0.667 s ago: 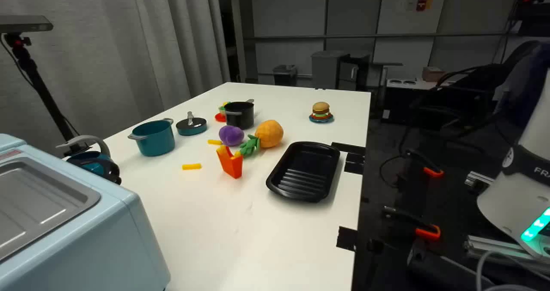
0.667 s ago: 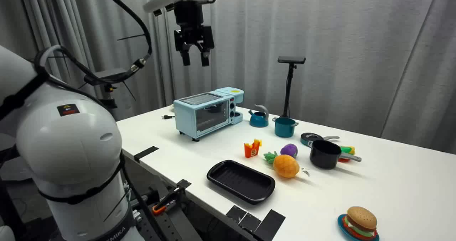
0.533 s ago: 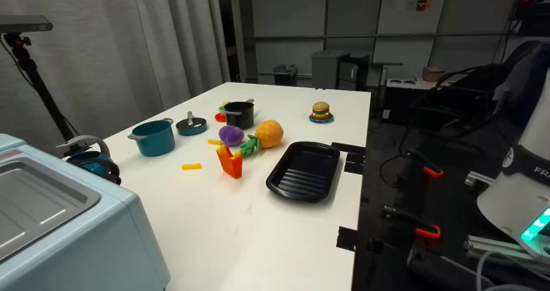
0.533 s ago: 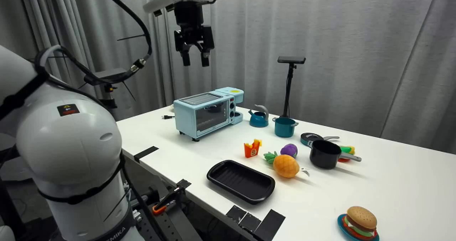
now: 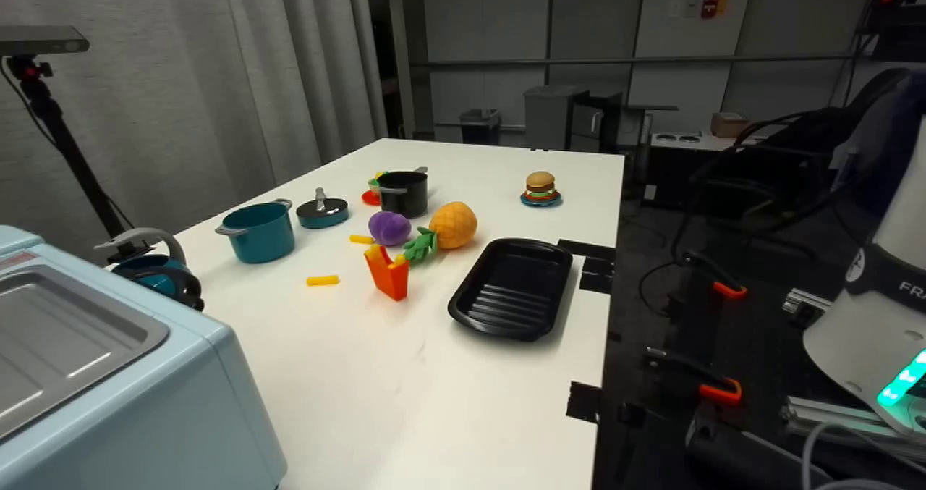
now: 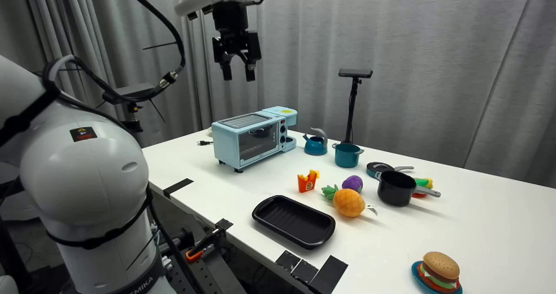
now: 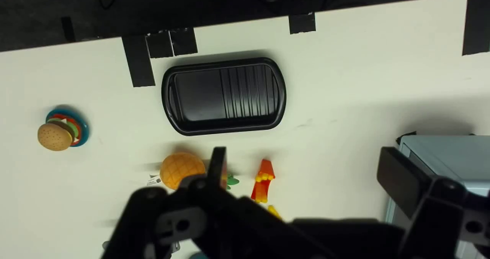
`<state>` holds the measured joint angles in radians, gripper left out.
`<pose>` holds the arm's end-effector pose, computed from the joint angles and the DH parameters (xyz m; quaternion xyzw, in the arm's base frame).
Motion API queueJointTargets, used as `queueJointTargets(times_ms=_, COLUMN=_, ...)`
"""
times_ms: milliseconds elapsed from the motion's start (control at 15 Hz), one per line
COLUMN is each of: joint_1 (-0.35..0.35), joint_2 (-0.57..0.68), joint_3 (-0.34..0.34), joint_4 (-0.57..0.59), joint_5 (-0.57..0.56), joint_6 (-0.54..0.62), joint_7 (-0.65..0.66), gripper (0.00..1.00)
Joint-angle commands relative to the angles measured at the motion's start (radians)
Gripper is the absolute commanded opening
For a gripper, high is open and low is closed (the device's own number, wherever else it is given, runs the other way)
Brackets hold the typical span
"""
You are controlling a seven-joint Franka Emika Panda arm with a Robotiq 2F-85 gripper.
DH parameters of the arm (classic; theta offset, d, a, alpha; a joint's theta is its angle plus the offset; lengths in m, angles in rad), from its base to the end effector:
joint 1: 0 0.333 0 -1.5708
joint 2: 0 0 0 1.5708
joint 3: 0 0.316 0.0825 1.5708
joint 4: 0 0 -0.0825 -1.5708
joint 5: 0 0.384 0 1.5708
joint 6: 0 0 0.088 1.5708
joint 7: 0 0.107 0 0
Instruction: Pick up the plush potato fry and put it in the fries pack
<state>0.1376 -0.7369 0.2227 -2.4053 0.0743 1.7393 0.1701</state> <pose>0.3096 0.1398 0.5592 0.9968 0.0637 0.0375 0.0297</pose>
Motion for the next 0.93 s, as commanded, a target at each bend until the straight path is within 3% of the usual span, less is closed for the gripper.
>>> queueJointTargets(times_ms=0, joint_1=0.003, joint_2=0.002, joint_3=-0.002, joint_4=0.003, joint_5=-0.002, joint_6=-0.003, joint_7=0.002, gripper=1.0)
queueJointTargets(times_ms=867, joint_1=-0.001, joint_2=0.009, joint_3=-0.009, joint_4=0.001, joint_5=-0.003, joint_6=0.01, joint_7=-0.003, gripper=1.0)
